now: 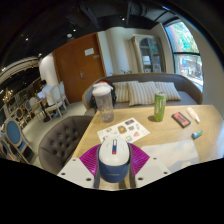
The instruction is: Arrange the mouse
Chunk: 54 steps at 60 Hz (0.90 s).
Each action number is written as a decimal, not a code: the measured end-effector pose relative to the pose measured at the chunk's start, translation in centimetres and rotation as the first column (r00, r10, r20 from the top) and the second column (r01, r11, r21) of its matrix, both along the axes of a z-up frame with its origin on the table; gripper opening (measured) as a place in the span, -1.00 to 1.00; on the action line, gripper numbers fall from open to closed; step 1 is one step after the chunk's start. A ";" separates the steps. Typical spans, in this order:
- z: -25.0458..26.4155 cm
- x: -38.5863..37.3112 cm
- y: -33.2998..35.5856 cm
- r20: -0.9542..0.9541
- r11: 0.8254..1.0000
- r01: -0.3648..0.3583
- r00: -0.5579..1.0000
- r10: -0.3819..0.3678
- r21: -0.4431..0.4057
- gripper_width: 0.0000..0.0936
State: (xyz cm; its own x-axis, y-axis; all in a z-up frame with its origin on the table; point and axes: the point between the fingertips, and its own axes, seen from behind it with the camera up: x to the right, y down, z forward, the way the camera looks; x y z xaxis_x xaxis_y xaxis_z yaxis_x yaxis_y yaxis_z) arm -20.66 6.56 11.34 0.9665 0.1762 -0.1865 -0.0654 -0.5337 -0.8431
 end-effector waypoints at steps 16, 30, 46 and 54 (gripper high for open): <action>6.8 20.1 5.5 0.092 0.968 0.188 0.974 -0.205 0.168 -0.14; -8.3 21.0 2.5 0.173 0.983 0.164 0.974 -0.148 -0.086 -0.14; -12.6 20.4 1.5 0.170 0.981 0.136 0.979 -0.112 -0.137 0.08; -12.4 20.4 0.2 0.181 0.967 0.139 0.978 -0.101 -0.211 0.75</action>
